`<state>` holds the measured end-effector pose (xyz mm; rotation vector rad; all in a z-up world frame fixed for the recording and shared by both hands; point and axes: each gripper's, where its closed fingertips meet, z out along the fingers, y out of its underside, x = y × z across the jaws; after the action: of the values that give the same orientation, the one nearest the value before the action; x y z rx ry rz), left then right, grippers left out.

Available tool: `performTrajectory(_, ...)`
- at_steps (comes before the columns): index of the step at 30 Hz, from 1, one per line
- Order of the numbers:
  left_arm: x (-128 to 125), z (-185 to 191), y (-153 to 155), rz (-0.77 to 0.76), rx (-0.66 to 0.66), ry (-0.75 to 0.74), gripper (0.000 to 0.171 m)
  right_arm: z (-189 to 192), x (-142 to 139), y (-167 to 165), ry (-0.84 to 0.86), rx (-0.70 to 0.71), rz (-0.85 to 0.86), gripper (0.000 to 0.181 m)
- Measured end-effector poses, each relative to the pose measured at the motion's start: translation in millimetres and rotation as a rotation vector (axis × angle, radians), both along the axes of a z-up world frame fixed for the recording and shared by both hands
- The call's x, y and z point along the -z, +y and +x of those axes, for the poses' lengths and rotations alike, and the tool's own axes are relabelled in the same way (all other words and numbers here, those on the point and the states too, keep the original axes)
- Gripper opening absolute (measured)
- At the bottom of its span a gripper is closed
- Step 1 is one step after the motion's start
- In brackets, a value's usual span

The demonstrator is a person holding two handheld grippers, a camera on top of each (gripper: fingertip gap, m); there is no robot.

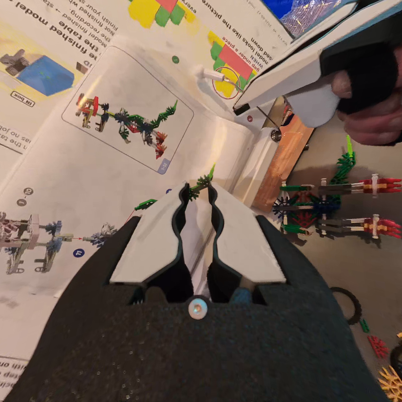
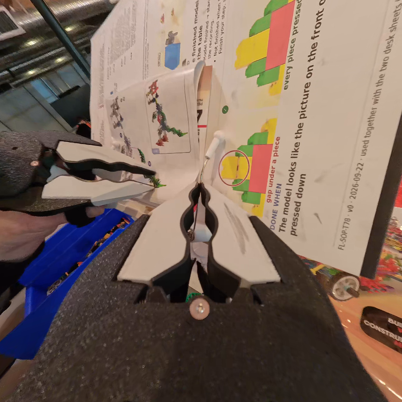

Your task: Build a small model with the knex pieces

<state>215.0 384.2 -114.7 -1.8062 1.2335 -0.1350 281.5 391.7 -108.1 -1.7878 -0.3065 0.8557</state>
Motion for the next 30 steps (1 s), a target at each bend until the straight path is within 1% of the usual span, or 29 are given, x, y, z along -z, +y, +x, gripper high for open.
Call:
performTrajectory(4,0,-1,3,-0.001,-0.007,0.003,0.011,-1,-5,-5,0.016,-0.041,0.060,0.000)
performTrajectory(9,0,-2,4,-0.014,-0.005,-0.010,0.007,-7,-7,-9,-0.030,-0.105,0.108,0.000)
performTrajectory(13,-1,-2,4,-0.017,-0.006,-0.027,0.007,-18,-5,-11,-0.153,-0.145,0.150,0.000)
performTrajectory(16,0,-1,4,-0.018,-0.005,-0.032,0.007,-23,1,-8,-0.244,-0.146,0.133,0.000)
performTrajectory(17,0,-1,3,-0.023,-0.004,-0.037,0.009,-26,3,-9,-0.268,-0.162,0.120,0.001)
performTrajectory(19,0,0,2,-0.038,0.001,-0.051,0.013,-32,1,-12,-0.281,-0.198,0.114,0.017)
performTrajectory(21,-3,1,-3,-0.041,0.018,-0.070,0.018,-31,-9,-14,-0.259,-0.182,0.134,0.030)
performTrajectory(22,-7,1,-5,-0.024,0.026,-0.084,0.022,-30,-15,-16,-0.246,-0.171,0.149,0.031)
performTrajectory(26,-25,-8,-23,0.023,0.052,-0.134,0.023,-15,-28,-25,-0.243,-0.115,0.190,0.032)
performTrajectory(30,-38,-34,-40,0.037,0.044,-0.179,0.023,4,-20,-43,-0.304,-0.086,0.162,0.032)
